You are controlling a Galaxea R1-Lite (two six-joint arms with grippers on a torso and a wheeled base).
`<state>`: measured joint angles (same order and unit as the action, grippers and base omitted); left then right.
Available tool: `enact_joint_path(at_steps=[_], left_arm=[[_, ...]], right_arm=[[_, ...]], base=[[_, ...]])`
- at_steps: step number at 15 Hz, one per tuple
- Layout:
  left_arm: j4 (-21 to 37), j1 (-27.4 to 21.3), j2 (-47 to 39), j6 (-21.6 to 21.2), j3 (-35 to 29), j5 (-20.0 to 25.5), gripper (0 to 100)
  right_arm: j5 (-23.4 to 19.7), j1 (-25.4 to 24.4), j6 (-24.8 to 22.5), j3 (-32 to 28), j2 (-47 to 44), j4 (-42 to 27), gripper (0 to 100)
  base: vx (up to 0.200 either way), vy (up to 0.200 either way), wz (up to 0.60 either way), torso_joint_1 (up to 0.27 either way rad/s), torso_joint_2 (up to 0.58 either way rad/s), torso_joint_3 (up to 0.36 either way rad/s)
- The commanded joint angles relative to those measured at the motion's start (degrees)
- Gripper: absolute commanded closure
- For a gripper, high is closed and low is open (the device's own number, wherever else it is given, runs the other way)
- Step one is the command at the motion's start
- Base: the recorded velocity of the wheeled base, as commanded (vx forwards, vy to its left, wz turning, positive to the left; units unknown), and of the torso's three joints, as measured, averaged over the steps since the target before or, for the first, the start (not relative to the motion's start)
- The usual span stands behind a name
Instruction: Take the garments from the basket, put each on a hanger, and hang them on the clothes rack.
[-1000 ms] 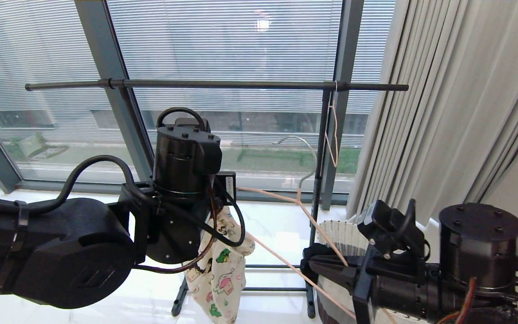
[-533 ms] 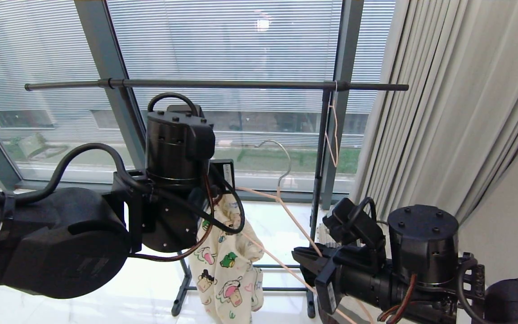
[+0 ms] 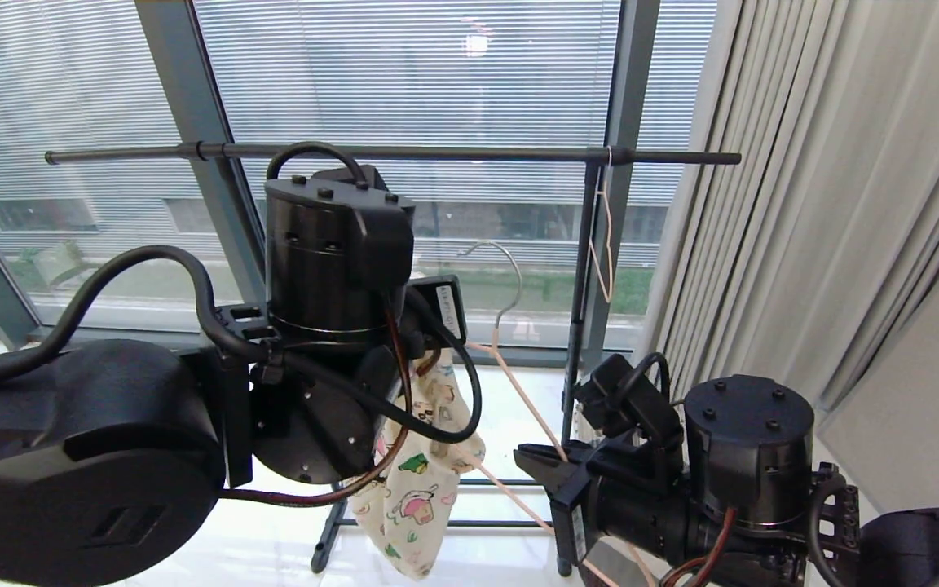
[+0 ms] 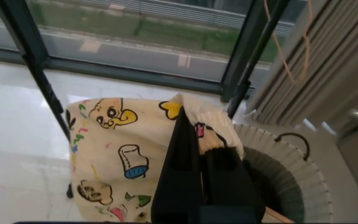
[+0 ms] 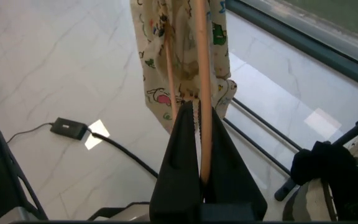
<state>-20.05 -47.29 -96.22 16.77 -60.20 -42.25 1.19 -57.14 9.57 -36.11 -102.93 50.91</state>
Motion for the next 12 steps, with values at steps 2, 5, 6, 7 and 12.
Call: enact_joint_path(at_steps=[2, 5, 6, 7, 12], left_arm=[[5.64, -4.13, 1.39, 4.76, -3.0, -0.02, 100], [8.54, -4.74, 2.35, 5.73, -2.91, -0.02, 100], [8.45, -4.83, 2.35, 5.73, -3.17, 0.07, 100], [8.45, -5.1, 2.35, 5.73, -3.26, 0.07, 100], [8.54, -5.97, 3.76, 5.02, -2.73, 0.42, 0]], right_arm=[[0.21, -0.61, 0.1, -0.28, -1.23, -0.02, 100], [1.27, -0.52, 0.19, -0.37, -1.14, 0.07, 100], [1.62, -0.52, 0.19, -0.54, -1.14, 0.07, 100], [1.62, -0.52, 0.27, -0.98, -1.23, 0.07, 100], [4.17, -0.52, 0.19, -1.24, -1.05, 1.04, 100]], base=[[0.0, 0.0, 0.0, 0.0, 0.0, 0.0], [0.0, 0.0, 0.0, 0.0, 0.0, 0.0], [0.0, 0.0, 0.0, 0.0, 0.0, 0.0], [0.0, 0.0, 0.0, 0.0, 0.0, 0.0], [0.0, 0.0, 0.0, 0.0, 0.0, 0.0]])
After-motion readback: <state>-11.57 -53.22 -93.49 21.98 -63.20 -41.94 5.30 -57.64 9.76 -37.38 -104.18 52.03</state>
